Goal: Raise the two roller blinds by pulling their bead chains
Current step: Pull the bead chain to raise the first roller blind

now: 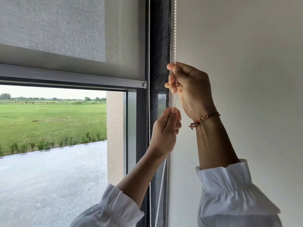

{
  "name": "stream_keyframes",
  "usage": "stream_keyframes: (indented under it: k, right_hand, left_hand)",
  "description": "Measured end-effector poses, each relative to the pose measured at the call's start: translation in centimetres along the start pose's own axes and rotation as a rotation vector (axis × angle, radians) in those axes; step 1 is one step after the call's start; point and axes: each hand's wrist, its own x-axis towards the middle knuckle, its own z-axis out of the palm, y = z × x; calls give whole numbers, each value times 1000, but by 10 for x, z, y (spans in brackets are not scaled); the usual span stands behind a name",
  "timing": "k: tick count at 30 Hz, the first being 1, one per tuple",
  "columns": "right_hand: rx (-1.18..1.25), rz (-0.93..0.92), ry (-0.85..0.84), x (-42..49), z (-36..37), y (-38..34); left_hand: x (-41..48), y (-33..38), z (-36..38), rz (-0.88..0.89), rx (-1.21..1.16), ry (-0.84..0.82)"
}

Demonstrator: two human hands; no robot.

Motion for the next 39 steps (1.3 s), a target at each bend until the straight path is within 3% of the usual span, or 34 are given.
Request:
stream_keyframes:
  k: [8,24,32,39]
  right_hand:
    - [195,109,48,1,-3,0]
    - [196,121,161,-3,7,2]
    - [106,150,276,-10,1,20]
    - [-69,182,352,-12,-15,45]
  left_hand:
    - [-11,-14,3,-50,-7,-37]
    - [-13,-20,3,-66,39,-57]
    - [-22,-36,1,-193,-19,-76]
    - [-27,-66,-8,-202,204,70]
